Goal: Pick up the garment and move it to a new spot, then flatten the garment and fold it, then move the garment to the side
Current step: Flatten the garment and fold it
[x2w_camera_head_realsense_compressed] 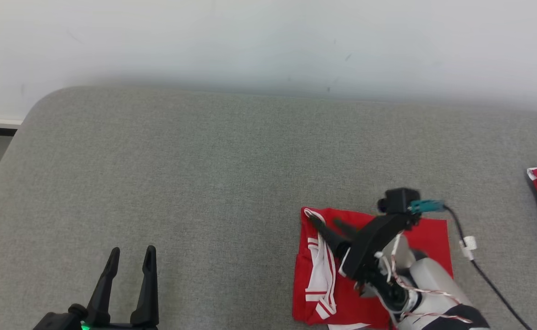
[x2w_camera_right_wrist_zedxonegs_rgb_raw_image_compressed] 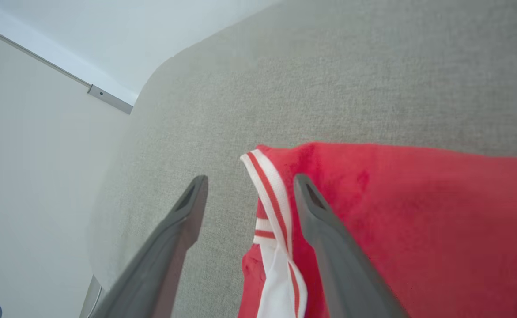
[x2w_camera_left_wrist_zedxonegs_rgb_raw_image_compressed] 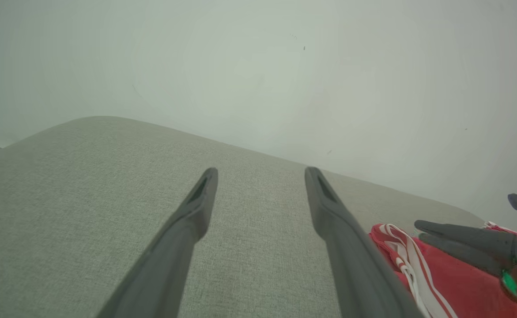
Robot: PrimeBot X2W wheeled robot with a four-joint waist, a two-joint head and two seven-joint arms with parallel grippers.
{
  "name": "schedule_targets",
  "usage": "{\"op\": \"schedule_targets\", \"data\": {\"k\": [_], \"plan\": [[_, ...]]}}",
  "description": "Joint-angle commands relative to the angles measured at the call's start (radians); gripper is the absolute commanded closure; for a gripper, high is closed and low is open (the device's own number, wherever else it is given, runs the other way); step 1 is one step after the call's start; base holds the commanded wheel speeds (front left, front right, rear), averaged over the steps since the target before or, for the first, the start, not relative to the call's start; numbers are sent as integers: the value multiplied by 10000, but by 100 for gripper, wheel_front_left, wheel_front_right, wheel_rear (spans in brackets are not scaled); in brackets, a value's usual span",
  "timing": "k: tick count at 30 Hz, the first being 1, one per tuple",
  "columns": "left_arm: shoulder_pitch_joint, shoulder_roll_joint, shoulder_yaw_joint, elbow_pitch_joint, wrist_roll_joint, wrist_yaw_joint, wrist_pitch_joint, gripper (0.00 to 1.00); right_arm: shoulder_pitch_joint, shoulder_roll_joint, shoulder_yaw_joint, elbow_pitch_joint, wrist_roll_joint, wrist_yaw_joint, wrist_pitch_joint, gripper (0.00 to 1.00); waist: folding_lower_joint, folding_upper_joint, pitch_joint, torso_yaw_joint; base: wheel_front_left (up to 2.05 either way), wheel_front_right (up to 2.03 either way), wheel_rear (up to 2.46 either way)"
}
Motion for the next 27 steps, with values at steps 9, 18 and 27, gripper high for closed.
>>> {"op": "schedule_targets", "data": {"k": [9, 18, 27], "plan": [[201, -37, 155, -219, 145, -4, -36, 0, 1505, -10, -2720, -2527, -3094, 8, 203, 47, -1, 0, -206, -272, 0, 0, 0], [24, -175, 162, -262, 150, -4, -36, 0, 3062, -16, -1895, -4400, -3773, 6, 1649, 100, -1, 0, 39, -319, 0, 0, 0], [-186, -315, 49, -164, 101, -4, -36, 0, 2776, -14, -767, -3857, -4728, 6, 2352, 100, -1, 0, 278, -8, 0, 0, 0]]}}
